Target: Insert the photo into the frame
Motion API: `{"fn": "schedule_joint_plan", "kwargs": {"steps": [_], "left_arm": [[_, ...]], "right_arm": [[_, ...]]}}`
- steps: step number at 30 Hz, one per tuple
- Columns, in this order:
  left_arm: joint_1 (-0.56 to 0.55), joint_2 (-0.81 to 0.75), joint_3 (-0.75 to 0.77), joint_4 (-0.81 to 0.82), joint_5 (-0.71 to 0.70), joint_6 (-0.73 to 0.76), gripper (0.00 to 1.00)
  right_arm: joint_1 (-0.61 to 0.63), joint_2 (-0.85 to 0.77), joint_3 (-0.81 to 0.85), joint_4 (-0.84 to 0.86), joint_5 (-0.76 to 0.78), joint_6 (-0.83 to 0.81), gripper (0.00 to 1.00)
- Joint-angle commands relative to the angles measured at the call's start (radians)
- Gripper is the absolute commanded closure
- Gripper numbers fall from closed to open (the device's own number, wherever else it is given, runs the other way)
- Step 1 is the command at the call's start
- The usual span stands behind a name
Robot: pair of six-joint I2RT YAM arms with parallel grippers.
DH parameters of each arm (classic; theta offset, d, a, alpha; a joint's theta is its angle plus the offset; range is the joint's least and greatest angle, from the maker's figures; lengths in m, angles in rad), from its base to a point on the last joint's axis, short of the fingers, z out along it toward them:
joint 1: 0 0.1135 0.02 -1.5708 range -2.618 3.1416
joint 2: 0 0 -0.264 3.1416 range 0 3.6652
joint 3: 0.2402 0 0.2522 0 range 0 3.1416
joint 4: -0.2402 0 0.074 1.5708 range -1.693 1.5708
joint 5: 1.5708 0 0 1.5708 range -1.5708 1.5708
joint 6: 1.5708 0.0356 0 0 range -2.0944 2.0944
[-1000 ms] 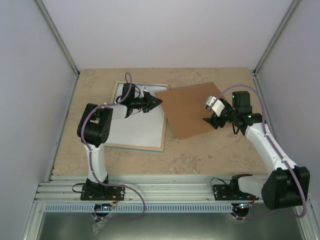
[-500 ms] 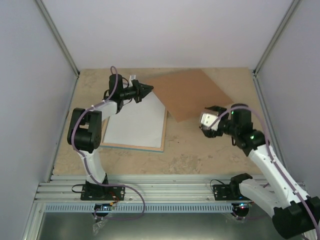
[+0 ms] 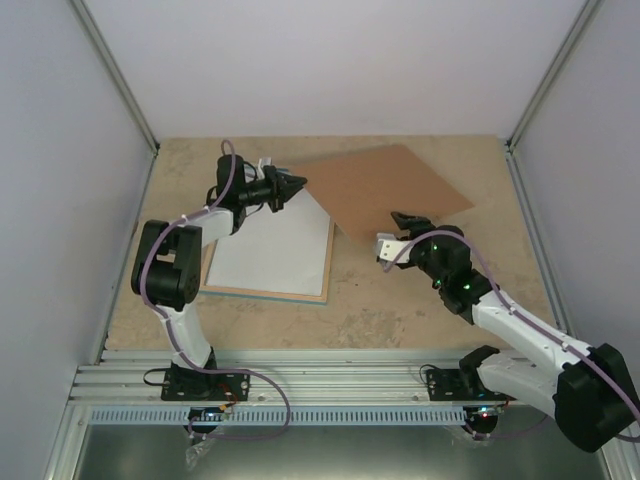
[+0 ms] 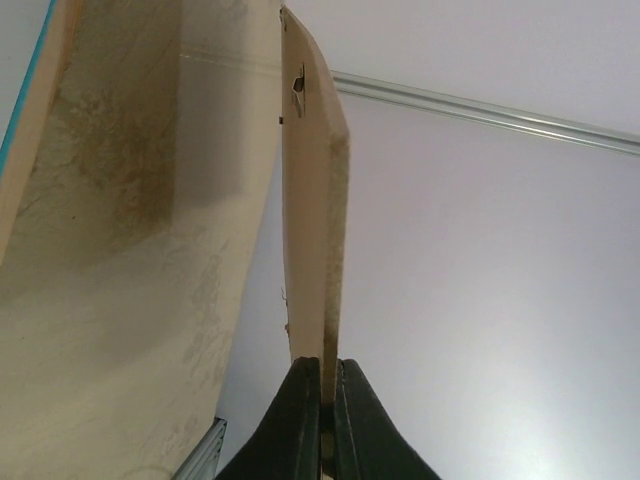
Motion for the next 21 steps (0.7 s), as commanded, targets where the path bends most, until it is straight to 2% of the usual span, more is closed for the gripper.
{"fn": "schedule_joint_plan", "kwargs": {"steps": [1,3,5,6,8,11,13,14,18,21], "left_arm": [[-0.005,-0.071,-0.003,0.102,0.022,-0.045,1.0],[-0.005,-0.079,-0.006,0.099,0.021,-0.044,1.0],[-0.004,-0.089,-0.008,0.078,0.014,-0.028,1.0],[-0.003,-0.095,-0.009,0.062,0.012,-0.011,0.93],[0.003,-0.106,0.002,0.009,0.007,0.054,0.79],[0.028,-0.134,0.031,-0.1,-0.01,0.189,0.44],[0.057,-0.149,0.056,-0.204,-0.02,0.29,0.33],[0.083,-0.158,0.069,-0.254,-0.027,0.344,0.24],[0.203,-0.179,0.149,-0.533,-0.089,0.642,0.04],[0.323,-0.167,0.238,-0.75,-0.178,0.894,0.01]], "right_arm": [[0.02,0.029,-0.024,0.241,0.076,-0.083,0.51],[0.021,0.028,-0.027,0.267,0.083,-0.092,0.7],[0.021,0.02,-0.013,0.248,0.09,-0.079,0.95],[0.02,0.014,0.001,0.226,0.094,-0.064,0.99],[0.018,0.0,0.037,0.162,0.099,-0.031,0.99],[0.01,-0.022,0.113,0.039,0.085,0.037,0.99],[-0.002,-0.031,0.177,-0.061,0.057,0.093,1.0],[-0.01,-0.032,0.212,-0.106,0.039,0.12,1.0],[-0.033,-0.03,0.351,-0.3,-0.03,0.222,1.0],[-0.045,-0.034,0.423,-0.391,-0.068,0.291,0.99]]}}
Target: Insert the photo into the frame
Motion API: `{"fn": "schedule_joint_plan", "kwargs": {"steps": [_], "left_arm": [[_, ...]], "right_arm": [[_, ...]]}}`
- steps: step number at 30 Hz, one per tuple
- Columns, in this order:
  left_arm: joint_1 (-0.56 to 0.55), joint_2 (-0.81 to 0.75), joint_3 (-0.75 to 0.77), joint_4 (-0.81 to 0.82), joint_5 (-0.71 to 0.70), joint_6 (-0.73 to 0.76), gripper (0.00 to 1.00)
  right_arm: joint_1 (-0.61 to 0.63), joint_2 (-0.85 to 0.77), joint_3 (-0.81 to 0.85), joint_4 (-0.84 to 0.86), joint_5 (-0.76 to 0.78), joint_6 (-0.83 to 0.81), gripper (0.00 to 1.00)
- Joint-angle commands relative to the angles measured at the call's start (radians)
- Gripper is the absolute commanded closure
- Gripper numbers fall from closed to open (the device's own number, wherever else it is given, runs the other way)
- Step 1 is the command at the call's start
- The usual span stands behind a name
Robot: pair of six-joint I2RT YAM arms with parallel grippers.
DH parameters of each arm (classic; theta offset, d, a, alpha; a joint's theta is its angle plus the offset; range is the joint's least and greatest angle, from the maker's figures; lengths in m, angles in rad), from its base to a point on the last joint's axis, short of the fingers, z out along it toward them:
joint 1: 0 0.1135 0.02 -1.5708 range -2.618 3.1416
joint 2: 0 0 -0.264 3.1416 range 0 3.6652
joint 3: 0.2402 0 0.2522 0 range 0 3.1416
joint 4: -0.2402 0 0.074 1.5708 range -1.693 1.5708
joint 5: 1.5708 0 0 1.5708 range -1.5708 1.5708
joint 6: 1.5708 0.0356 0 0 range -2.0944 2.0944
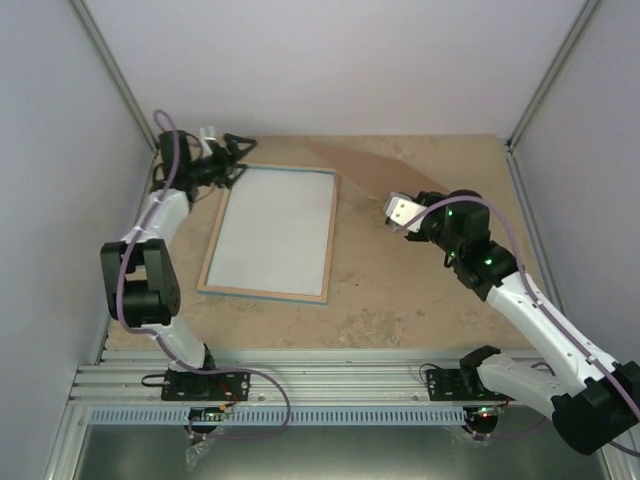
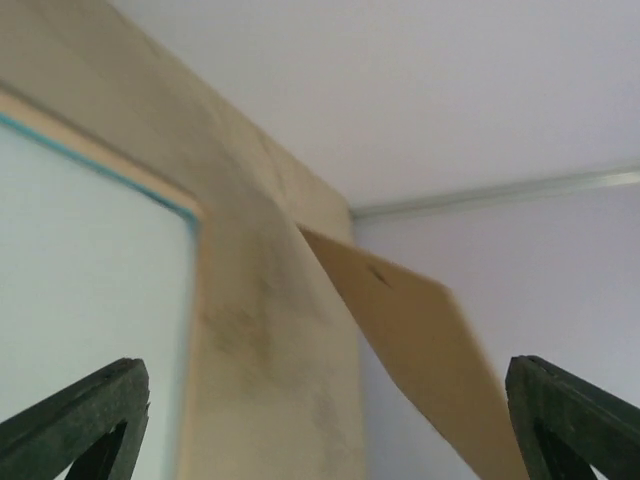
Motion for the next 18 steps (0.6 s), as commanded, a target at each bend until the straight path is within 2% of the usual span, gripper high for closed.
{"fn": "schedule_joint_plan", "kwargs": {"steps": [1,5,7,11,15,18], "left_arm": [[0.167,-0.005,0.13,-0.402,-0.148,0.469,0.0],[0.288,0.108,0.277,-0.661,-0.267,0.817,0.0],[0.335,0.165,0.311,-0.726,-0.317,0.934,0.01],[0.4,0.207,0.298,-0.762,-0.335,1.099,0.01],[0.4,0.233,0.26,-0.749,-0.41,1.212,0.01],[0.4,0.286,0.259,-0.782,-0.391,1.276,0.03]], "right_arm": [[-0.017,-0.041,0.125,-0.124,-0.081,0.137,0.99],[-0.035,-0.038,0.211,-0.209,-0.135,0.227,0.99],[-0.041,-0.027,0.262,-0.26,-0.165,0.272,1.0],[-0.057,-0.005,0.354,-0.338,-0.226,0.36,0.99],[-0.081,0.005,0.409,-0.37,-0.296,0.447,1.0],[-0.109,0.023,0.456,-0.397,-0.366,0.501,0.99]]}}
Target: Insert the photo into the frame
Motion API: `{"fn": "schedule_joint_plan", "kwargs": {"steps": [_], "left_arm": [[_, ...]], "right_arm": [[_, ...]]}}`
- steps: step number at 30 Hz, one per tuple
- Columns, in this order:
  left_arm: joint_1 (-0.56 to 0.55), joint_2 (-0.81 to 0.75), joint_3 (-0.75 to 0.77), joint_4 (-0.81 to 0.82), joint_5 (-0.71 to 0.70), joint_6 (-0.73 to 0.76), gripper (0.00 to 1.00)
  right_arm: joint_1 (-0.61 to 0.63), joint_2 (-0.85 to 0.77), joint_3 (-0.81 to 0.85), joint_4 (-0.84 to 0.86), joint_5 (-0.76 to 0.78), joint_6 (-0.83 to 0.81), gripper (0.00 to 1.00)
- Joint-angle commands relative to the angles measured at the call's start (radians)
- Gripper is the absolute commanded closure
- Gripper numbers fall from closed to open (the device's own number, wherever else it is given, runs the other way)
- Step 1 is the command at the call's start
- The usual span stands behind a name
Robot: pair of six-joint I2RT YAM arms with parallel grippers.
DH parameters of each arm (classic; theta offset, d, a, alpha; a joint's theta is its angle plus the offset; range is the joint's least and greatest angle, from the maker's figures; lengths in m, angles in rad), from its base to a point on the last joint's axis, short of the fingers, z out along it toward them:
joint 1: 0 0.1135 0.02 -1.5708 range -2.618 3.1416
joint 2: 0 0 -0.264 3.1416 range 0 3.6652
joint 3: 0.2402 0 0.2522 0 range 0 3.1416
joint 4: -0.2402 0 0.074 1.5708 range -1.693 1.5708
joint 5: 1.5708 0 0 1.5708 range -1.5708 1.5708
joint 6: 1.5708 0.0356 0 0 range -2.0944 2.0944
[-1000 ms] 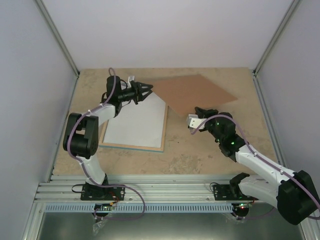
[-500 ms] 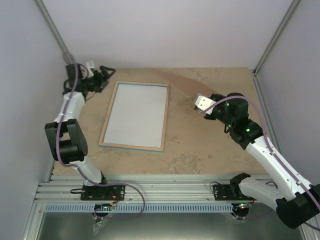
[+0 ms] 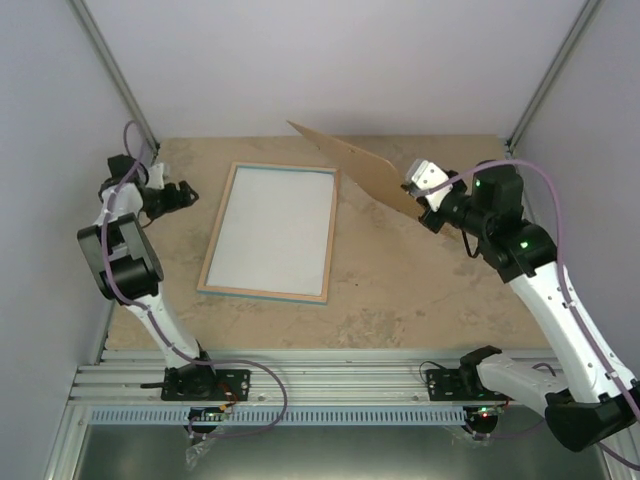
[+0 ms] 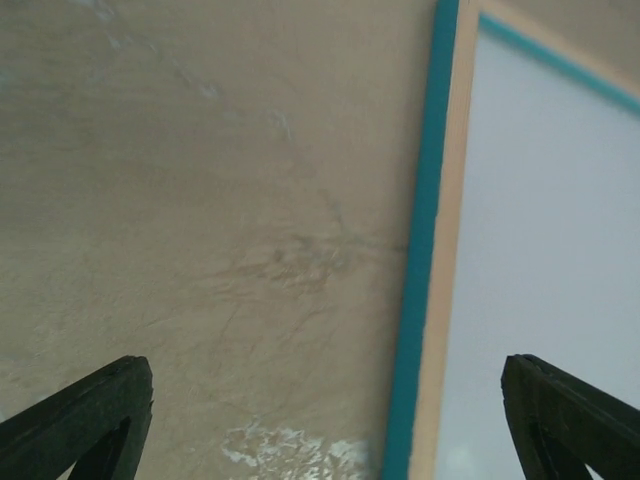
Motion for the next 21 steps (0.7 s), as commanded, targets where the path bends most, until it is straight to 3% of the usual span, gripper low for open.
{"fn": "schedule_joint_plan", "kwargs": {"steps": [1,9,21], "left_arm": [[-0.009,0.066,-0.005,-0.074,-0.001,0.2,0.06],[-0.042,0.116,-0.098,-0.103,0.086,0.293,0.19],[-0.177,0.049,-0.278,-0.019,0.141,0.286,0.26]], "right_arm": [[-0.043,0.016,0.096,0.003,-0.14,0.125,0.99],[-0.143,0.071,0.199,-0.039,-0.316,0.252,1.0],[-0.326,0.117,0.247,-0.011,-0.629,0.469,1.0]]}}
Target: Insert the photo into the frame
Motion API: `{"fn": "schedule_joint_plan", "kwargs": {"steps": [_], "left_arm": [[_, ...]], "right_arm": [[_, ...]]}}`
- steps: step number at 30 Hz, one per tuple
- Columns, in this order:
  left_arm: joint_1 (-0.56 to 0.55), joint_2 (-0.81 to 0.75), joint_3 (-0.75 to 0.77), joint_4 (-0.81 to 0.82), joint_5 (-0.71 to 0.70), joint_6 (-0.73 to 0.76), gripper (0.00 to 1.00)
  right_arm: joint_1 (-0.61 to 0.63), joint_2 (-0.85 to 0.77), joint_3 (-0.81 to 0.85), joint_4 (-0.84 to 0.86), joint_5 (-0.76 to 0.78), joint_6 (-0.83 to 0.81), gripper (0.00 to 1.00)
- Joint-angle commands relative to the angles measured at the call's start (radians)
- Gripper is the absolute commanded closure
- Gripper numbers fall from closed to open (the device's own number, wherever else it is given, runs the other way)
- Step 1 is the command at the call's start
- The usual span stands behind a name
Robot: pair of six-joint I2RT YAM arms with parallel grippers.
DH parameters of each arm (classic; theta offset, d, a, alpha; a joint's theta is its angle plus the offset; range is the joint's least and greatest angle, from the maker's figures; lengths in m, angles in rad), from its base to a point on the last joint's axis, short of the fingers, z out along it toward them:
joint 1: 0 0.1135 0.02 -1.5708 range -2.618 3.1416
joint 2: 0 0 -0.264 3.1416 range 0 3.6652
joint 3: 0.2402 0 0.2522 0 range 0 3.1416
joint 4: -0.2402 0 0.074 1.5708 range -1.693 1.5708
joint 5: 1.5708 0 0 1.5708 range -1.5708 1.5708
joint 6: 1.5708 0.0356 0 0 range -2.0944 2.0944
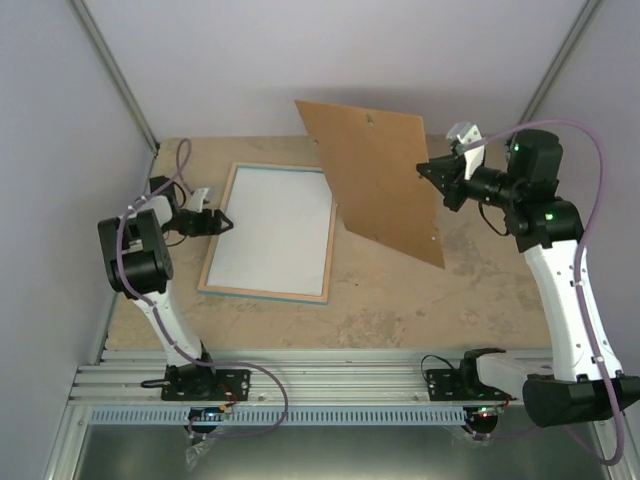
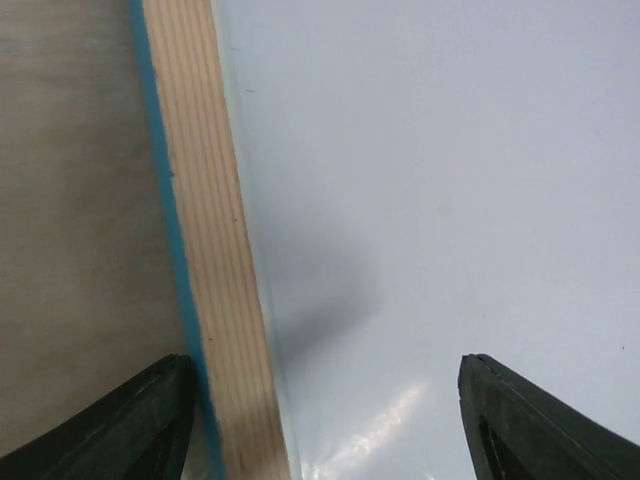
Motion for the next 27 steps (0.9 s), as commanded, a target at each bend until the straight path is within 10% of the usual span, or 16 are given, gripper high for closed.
{"fn": "schedule_joint_plan", "kwargs": {"steps": [1,15,27], "left_arm": [[-0.07,-0.014,-0.096,-0.004,0.001,0.014,0.26],[-0.266,-0.085,-0.216,0.105,-0.036,0.027,0.28],[-0.162,-0.257,-0.197,0.164,0.277,-0.05,0.2]], "right_arm": [[-0.078,0.001,0.027,0.104,-0.207,0.138,1.0],[-0.175,0.063,-0.174,0.335,-0.433,0.438,0.99],[-0.146,0.233,-0.214,0.695,-0.532,0.801,0.99]]}}
